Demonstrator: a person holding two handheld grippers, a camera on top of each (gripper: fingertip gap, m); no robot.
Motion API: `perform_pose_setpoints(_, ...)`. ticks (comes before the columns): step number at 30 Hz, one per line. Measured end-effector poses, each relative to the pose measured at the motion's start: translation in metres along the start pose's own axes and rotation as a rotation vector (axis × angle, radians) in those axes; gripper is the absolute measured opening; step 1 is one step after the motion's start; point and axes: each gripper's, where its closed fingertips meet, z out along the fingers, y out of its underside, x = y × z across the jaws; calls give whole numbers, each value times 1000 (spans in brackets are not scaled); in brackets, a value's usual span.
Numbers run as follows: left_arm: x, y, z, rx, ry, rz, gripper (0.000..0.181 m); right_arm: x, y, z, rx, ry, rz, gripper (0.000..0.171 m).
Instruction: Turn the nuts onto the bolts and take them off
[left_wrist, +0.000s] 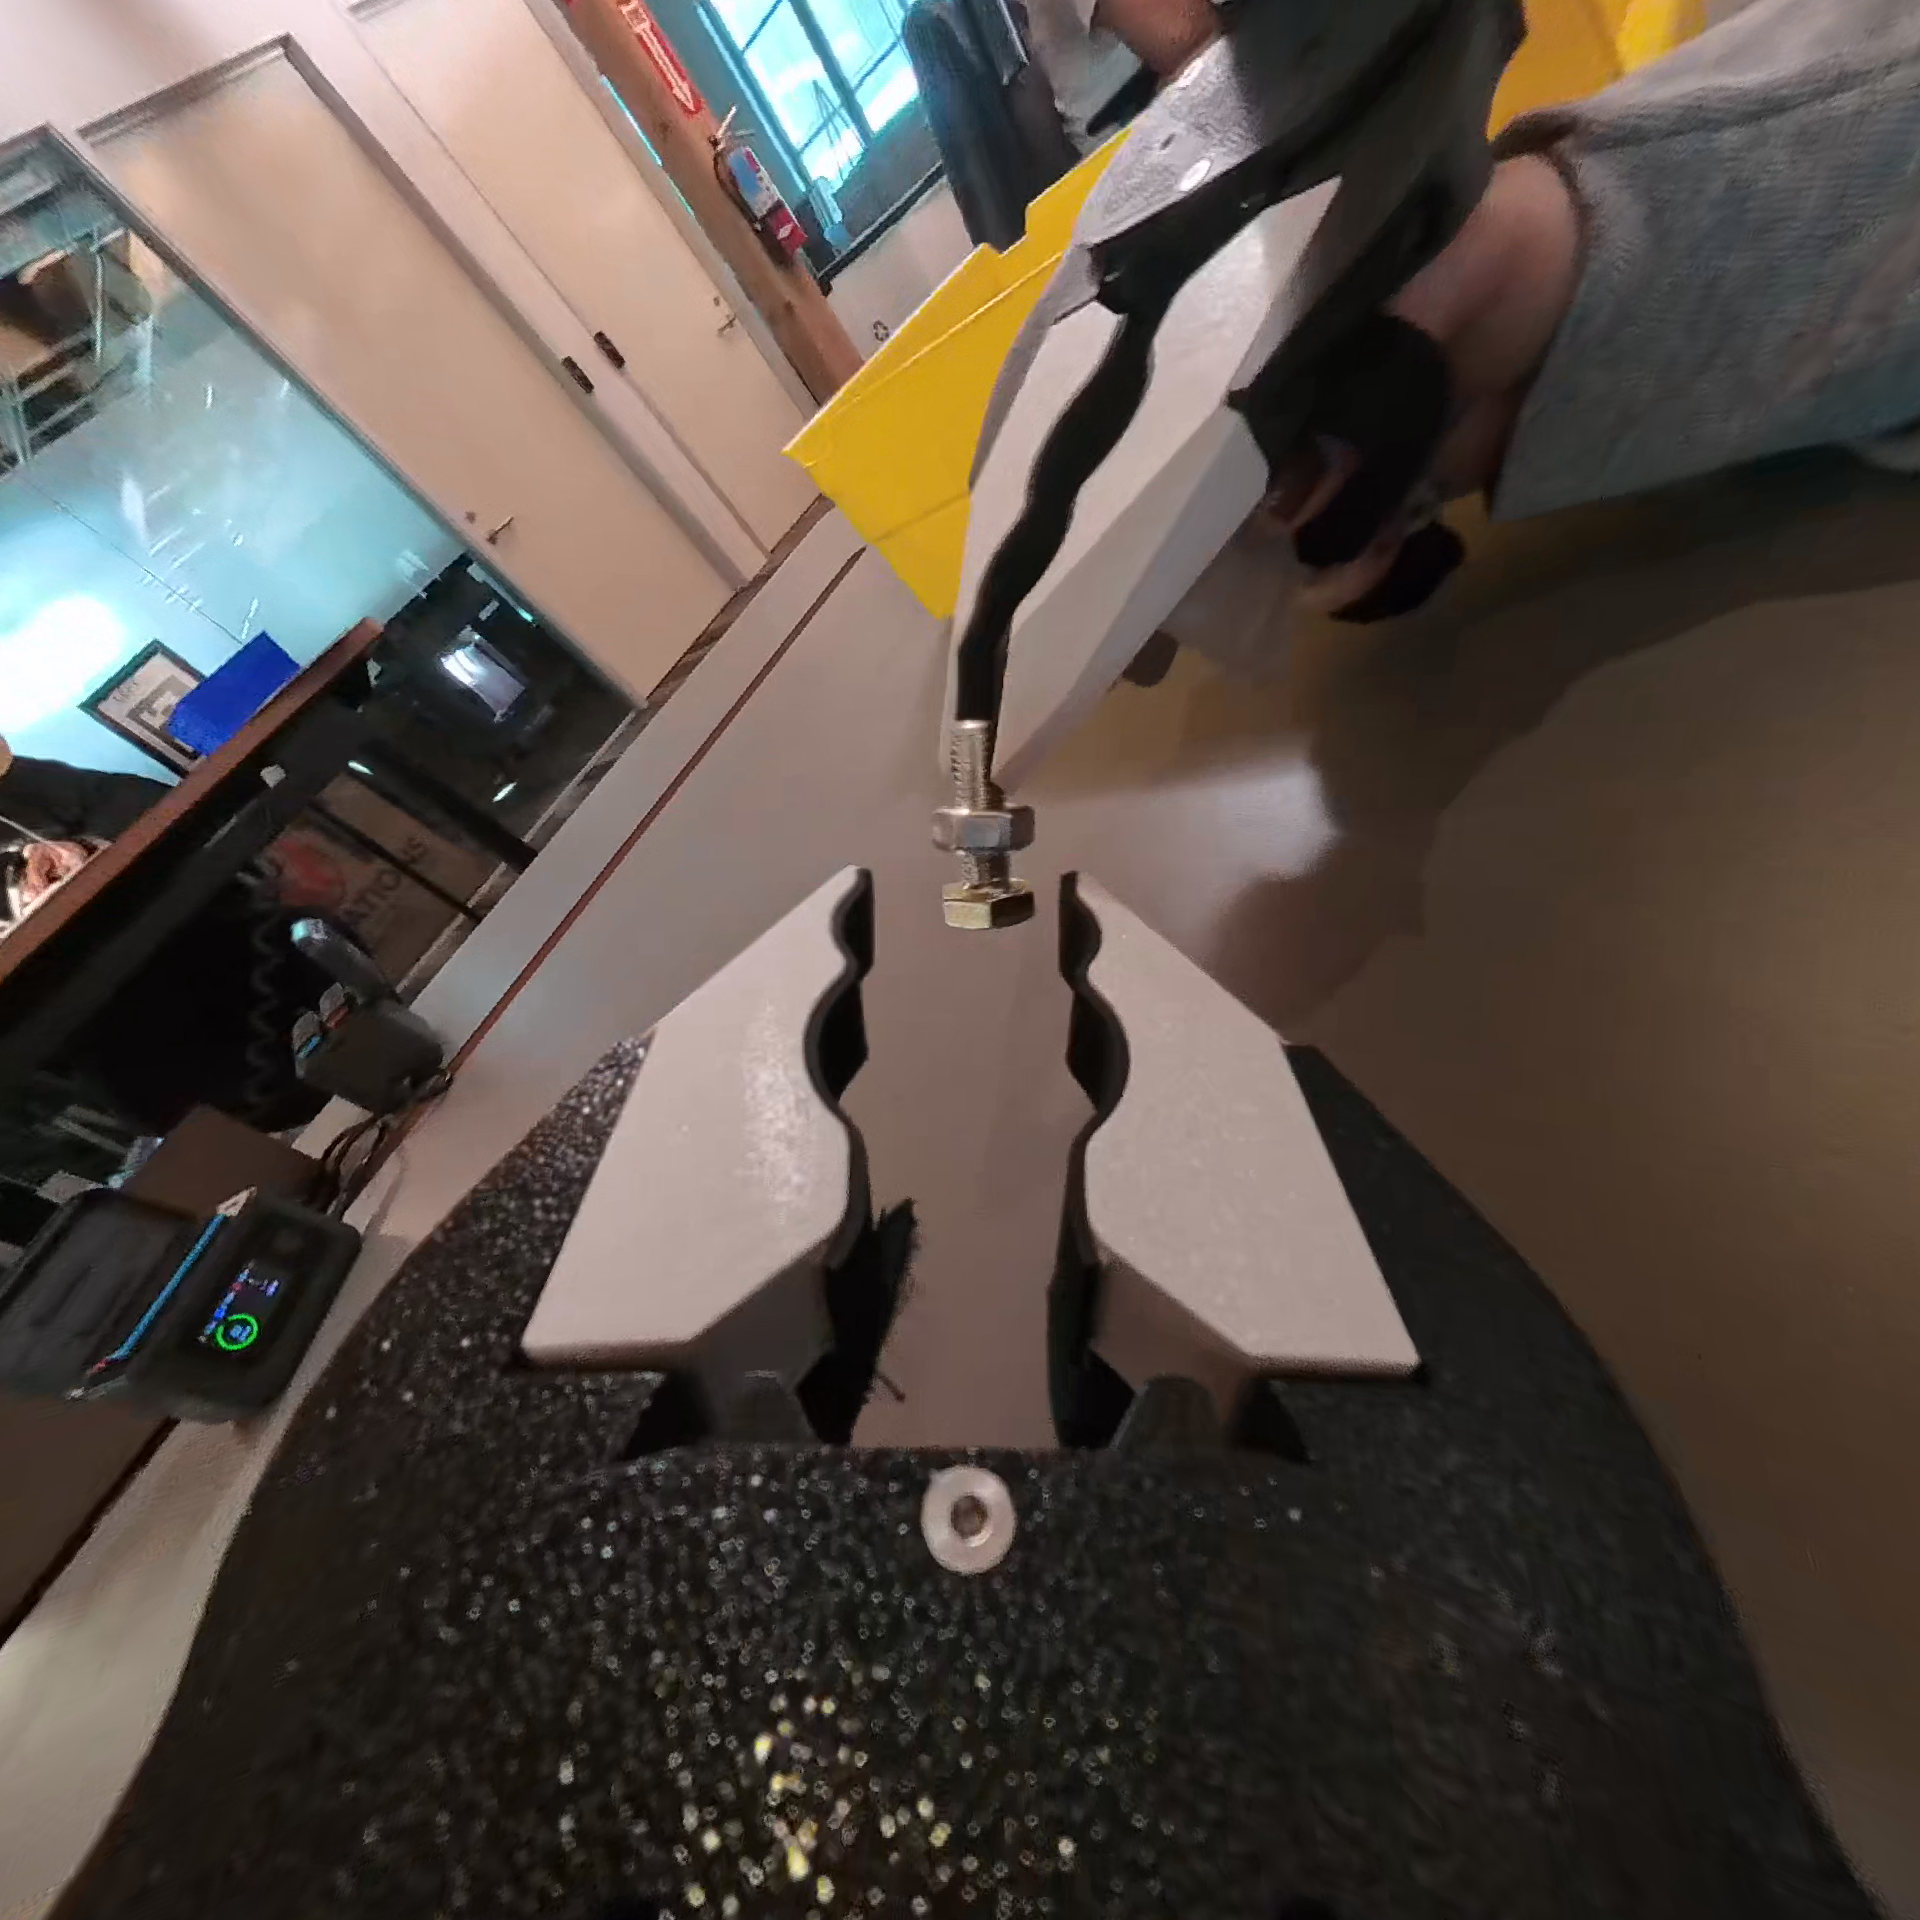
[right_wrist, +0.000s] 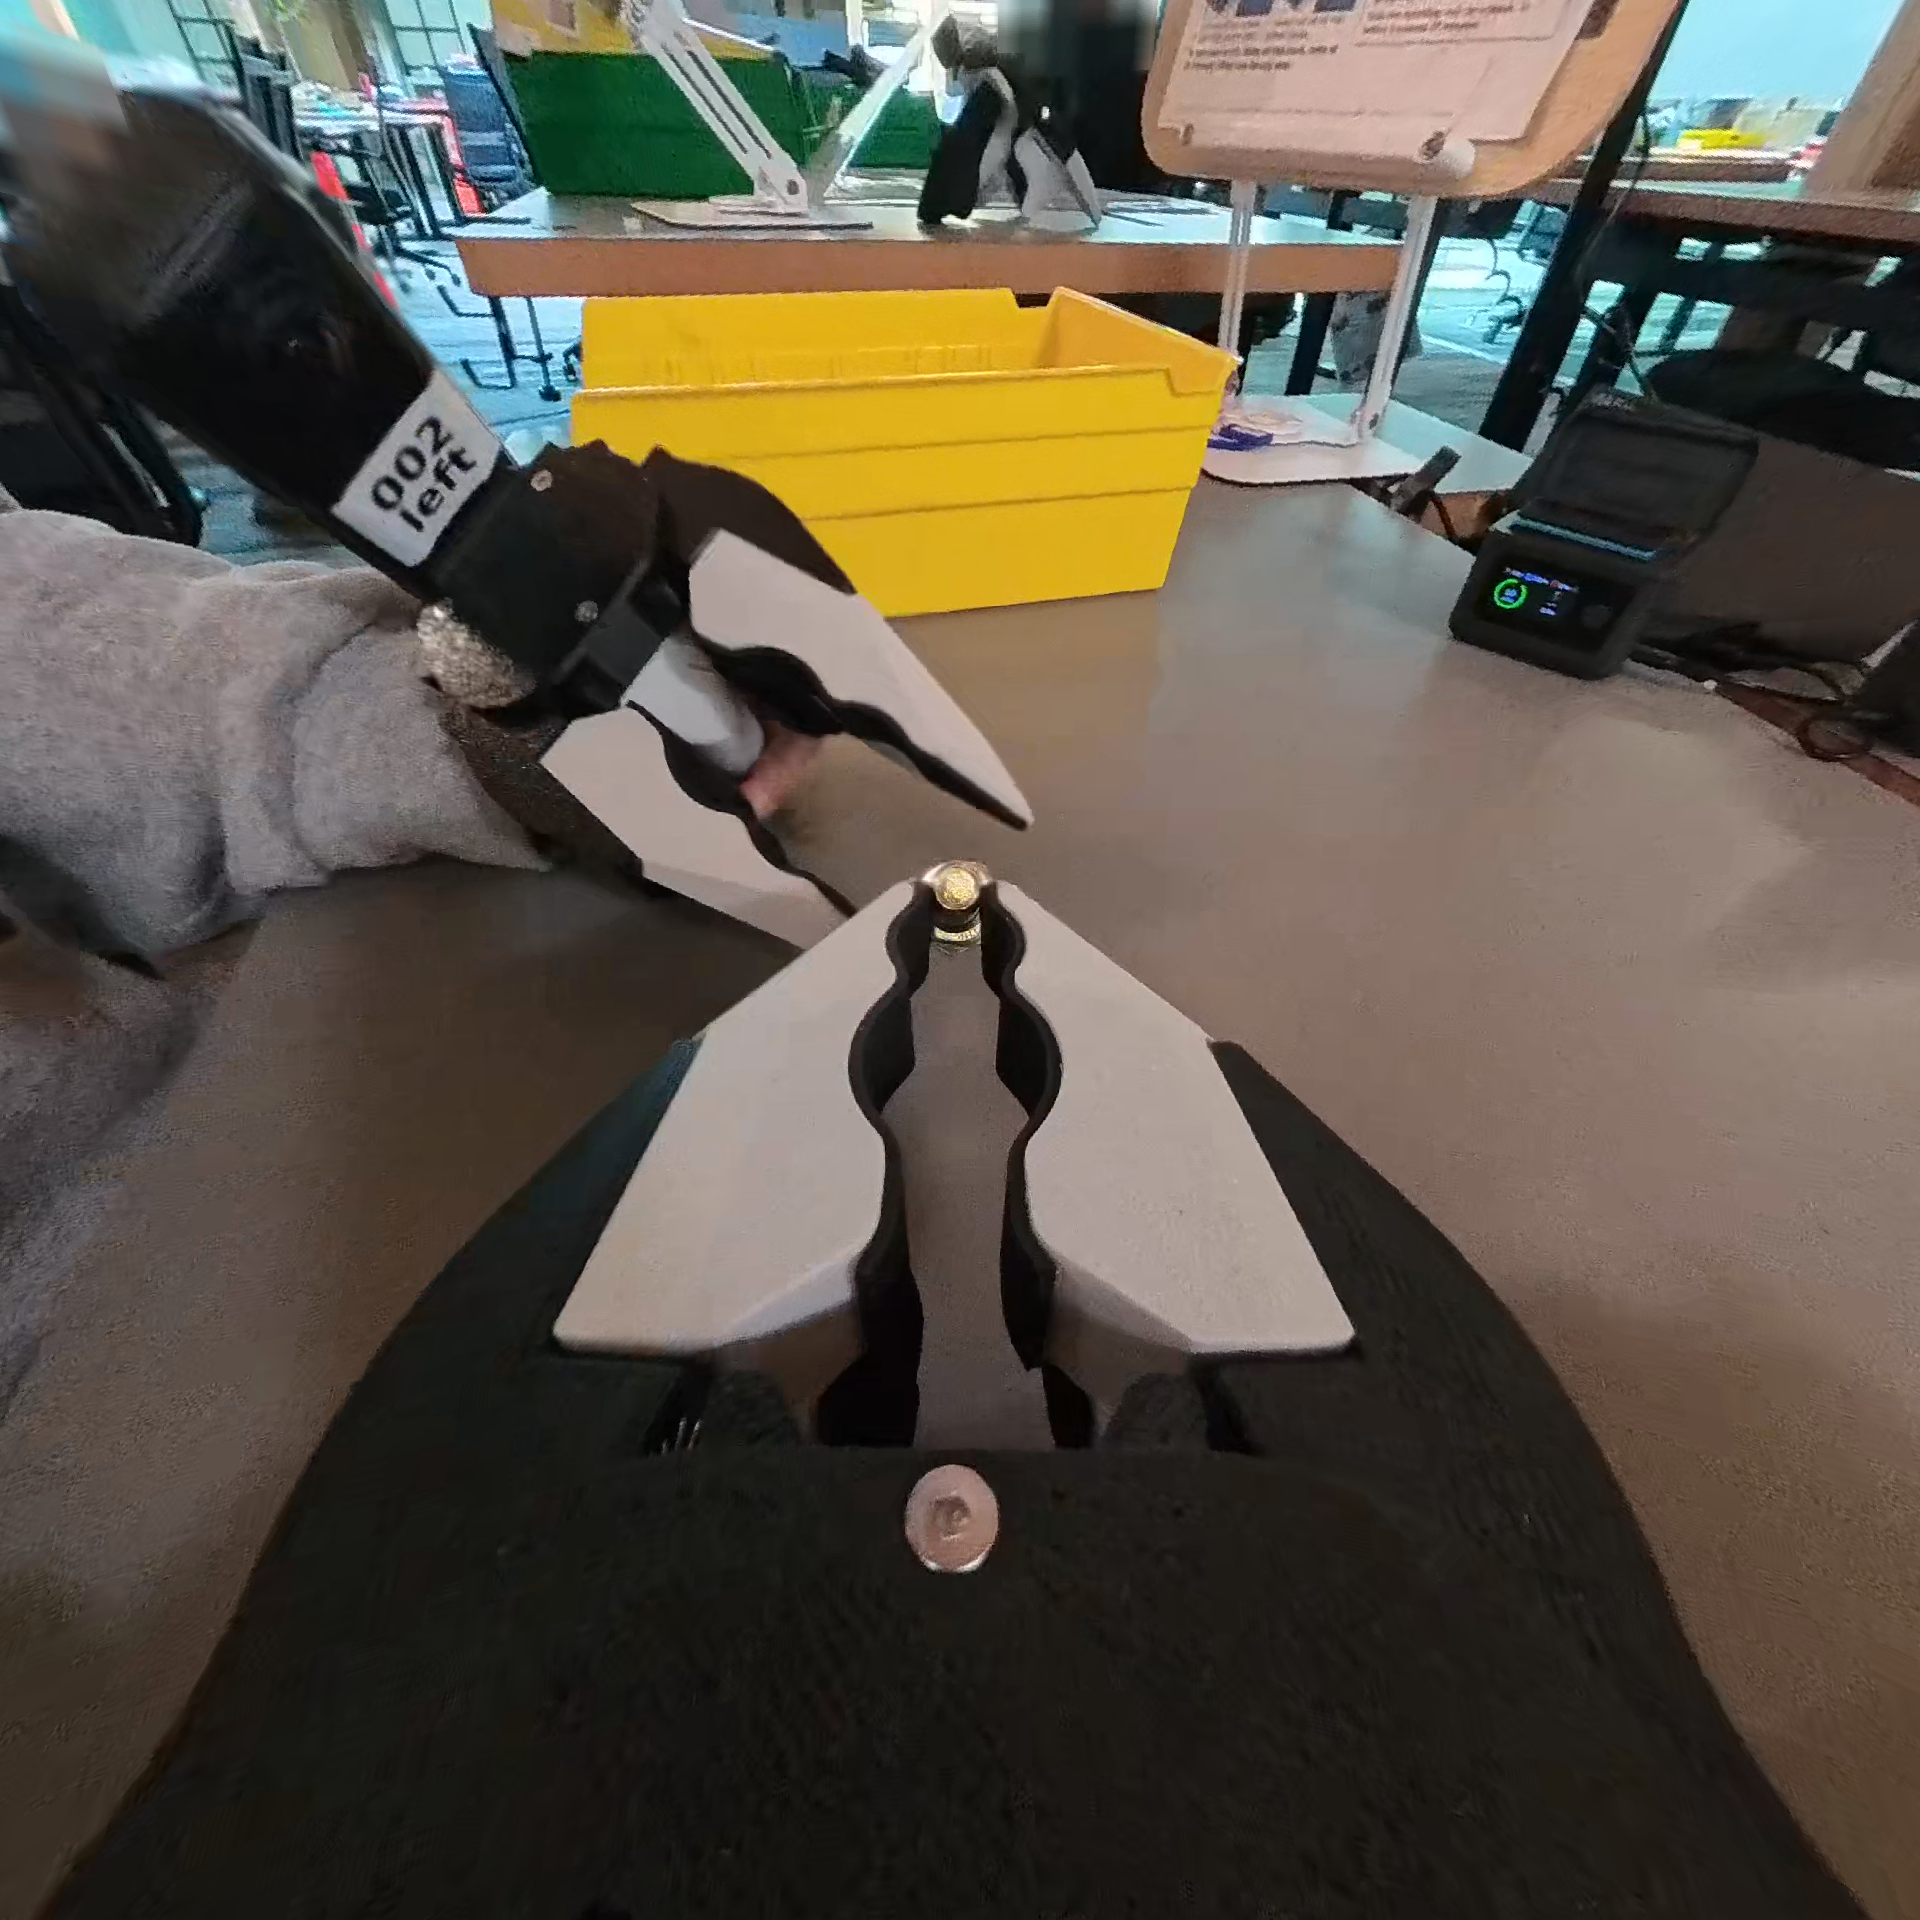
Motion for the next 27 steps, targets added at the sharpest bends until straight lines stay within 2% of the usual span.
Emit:
perform_pose_setpoints(1,1,0,0,-4,-2,9,29,-1,-1,0,5,-5,1,8)
perform_pose_setpoints(6,2,2,2,-23,3,15,27,-2,-4,0,29,-16,33,8)
perform_pose_setpoints(8,2,2,2,-25,4,25,16,-2,-5,0,37,-23,45,8)
perform_pose_setpoints(12,0,4,2,-45,3,13,16,0,-3,1,36,-9,66,8)
perform_pose_setpoints(16,10,17,7,-138,18,155,16,3,25,4,-142,-10,112,24)
perform_pose_setpoints(19,16,23,10,-178,44,218,16,-4,31,4,-184,-57,153,35)
perform_pose_setpoints(27,17,27,11,-196,82,144,16,-11,48,7,-299,-74,156,38)
